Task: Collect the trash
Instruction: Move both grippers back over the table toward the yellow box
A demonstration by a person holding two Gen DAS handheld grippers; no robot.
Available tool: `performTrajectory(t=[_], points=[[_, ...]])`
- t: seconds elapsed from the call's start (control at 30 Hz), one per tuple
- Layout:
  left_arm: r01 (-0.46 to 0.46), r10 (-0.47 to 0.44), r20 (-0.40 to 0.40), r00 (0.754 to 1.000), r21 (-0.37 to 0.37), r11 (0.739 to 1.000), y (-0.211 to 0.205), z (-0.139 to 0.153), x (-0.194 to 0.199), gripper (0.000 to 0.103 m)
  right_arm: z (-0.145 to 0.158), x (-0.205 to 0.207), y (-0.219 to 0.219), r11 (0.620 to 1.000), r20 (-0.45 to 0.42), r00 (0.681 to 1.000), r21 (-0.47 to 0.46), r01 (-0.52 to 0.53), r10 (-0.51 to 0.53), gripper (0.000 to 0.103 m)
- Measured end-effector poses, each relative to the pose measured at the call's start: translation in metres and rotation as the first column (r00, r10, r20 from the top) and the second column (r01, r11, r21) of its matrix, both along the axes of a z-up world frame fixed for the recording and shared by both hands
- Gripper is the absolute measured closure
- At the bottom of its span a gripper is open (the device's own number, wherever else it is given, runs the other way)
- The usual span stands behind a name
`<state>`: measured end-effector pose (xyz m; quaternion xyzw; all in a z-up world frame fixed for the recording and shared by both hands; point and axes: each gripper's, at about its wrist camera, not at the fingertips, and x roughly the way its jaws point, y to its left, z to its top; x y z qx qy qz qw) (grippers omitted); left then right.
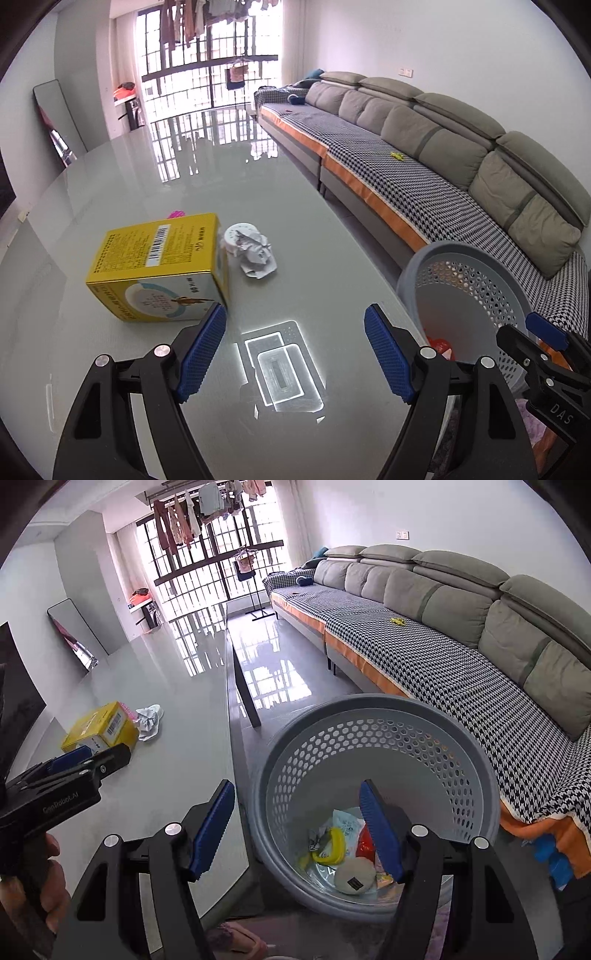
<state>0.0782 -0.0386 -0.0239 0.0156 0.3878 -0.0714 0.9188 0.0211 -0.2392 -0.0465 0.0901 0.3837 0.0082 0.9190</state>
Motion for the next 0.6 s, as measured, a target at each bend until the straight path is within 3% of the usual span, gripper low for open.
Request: performTrajectory(t=[0.6], points=[[-0.199,0.200,-0.048,0.979,0.019,0.980,0.057,-0.020,0.038,0.027,-0.014,0.019,0.024,0.997,-0.024,0.998,0.041,-0.062,0.063,0.036]])
